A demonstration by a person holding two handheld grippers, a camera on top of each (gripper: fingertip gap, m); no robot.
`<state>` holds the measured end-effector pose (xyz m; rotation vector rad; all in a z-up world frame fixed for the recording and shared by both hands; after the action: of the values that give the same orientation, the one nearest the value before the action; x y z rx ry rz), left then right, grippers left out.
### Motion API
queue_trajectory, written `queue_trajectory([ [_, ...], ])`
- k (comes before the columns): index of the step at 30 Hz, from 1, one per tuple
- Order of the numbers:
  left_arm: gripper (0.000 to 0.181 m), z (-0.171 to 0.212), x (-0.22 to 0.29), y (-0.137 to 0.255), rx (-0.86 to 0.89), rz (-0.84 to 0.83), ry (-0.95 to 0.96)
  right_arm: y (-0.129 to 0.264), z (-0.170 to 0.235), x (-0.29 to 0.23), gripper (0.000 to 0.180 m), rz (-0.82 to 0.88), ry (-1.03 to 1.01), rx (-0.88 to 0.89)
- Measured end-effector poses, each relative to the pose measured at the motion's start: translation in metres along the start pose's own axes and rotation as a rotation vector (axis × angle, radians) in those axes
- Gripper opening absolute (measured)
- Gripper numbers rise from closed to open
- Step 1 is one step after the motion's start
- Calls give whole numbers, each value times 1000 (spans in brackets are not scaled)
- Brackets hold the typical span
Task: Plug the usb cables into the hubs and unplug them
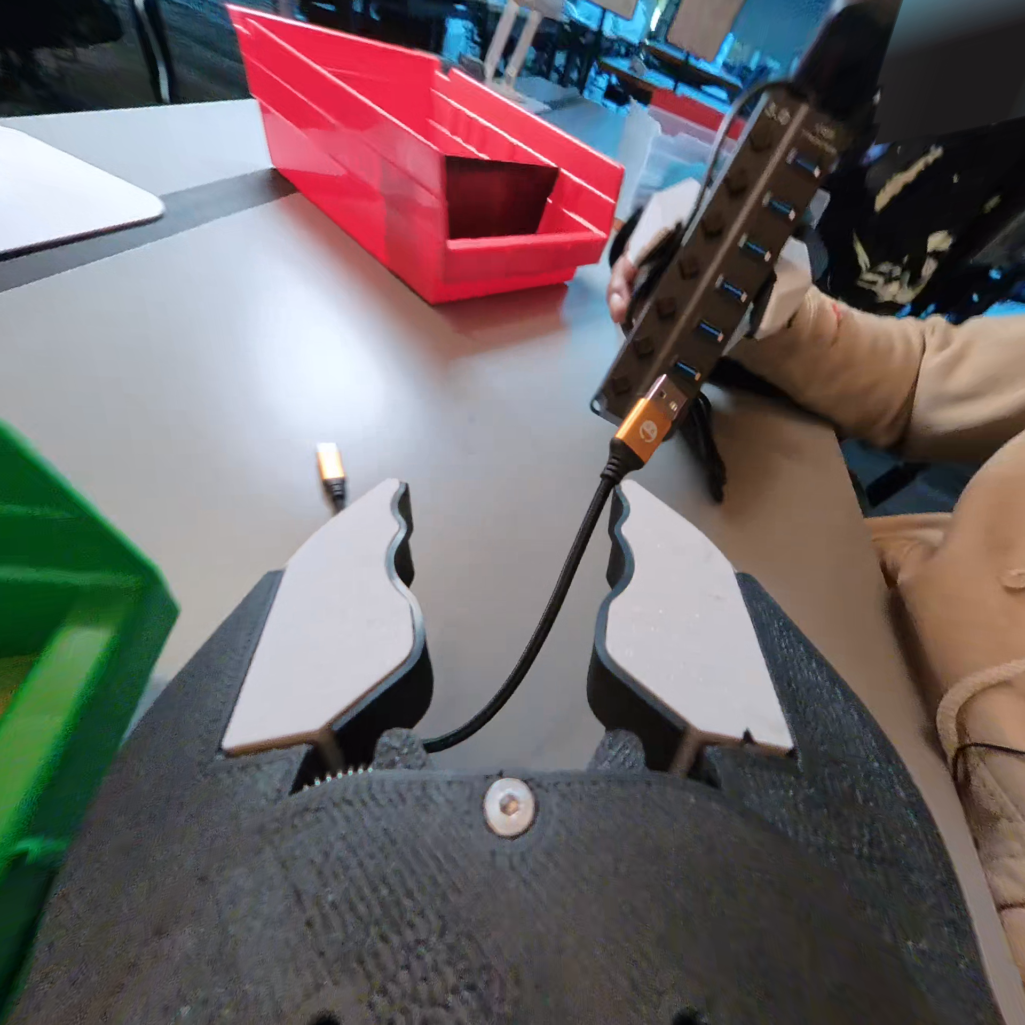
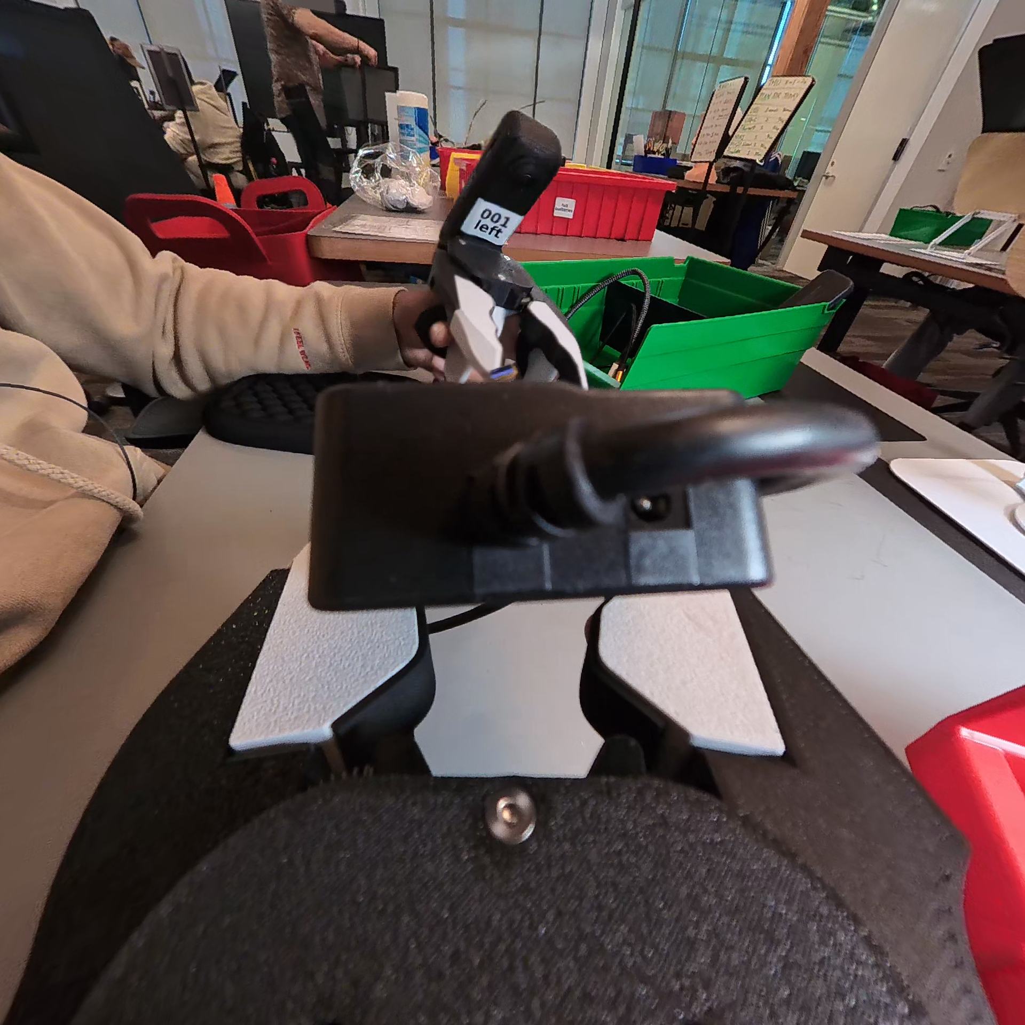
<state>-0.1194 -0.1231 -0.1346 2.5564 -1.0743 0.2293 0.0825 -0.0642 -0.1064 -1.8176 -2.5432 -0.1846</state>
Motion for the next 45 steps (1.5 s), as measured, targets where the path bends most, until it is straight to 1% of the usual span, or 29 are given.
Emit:
queue_trajectory([
  [2, 68, -1, -6, 6, 15, 0, 38, 0, 0, 0, 61, 0, -1, -1],
  [6, 72, -8, 1, 14, 74, 162, 129, 0, 0, 0, 61, 0, 0, -1],
  [7, 72, -8, 0, 16, 71, 153, 124, 0, 0, 0, 61, 0, 1, -1],
  [11, 64, 4, -21, 12, -40, -50, 63, 0, 0, 0, 61, -2, -4, -2],
  [15, 52, 33, -56, 15, -256, -328, 29, -1, 2, 0, 61, -4, -7, -9],
  [19, 38, 43, -66, 19, -342, -425, 70, -1, 2, 0, 61, -3, -9, -11],
  [21, 33, 48, -69, 19, -401, -477, 60, -2, 3, 0, 61, -3, -14, -14],
  [24, 27, 49, -72, 18, -437, -547, 30, -2, 4, 0, 61, -5, -16, -18],
  [26, 21, 48, -72, 16, -449, -560, 24, -3, 4, 0, 62, -5, -17, -21],
  [29, 12, 48, -67, 13, -464, -521, 7, -3, 5, 0, 61, -6, -21, -24],
  [30, 6, 49, -65, 12, -474, -513, -12, -3, 5, 0, 61, -5, -21, -24],
  [33, 5, 47, -63, 10, -487, -527, -123, -3, 5, 0, 61, -4, -18, -24],
  [34, 5, 44, -61, 9, -459, -529, -149, -3, 4, 0, 61, -4, -17, -23],
  [36, 4, 26, -56, 8, -346, -543, -189, -3, 4, 0, 61, -3, -19, -22],
  [41, 4, -42, -30, 29, 101, -626, -308, -2, 5, 2, 61, 7, -23, -19],
  [43, 4, -59, -12, 38, 251, -647, -468, -2, 4, 3, 61, 12, -26, -15],
  [45, 4, -64, 9, 39, 309, -650, -661, -1, 3, 4, 61, 17, -27, -8],
])
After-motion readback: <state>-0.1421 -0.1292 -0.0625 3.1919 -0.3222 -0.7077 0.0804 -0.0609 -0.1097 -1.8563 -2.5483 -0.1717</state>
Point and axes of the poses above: each gripper's, where its closed fingertips meet, y back along the fingers, z out of its underside, x = y × z across the jaws, the point moved 4 cm from there along y, back along the fingers, and after that the axes turned 2 degrees about x, right-handed, at the moved point
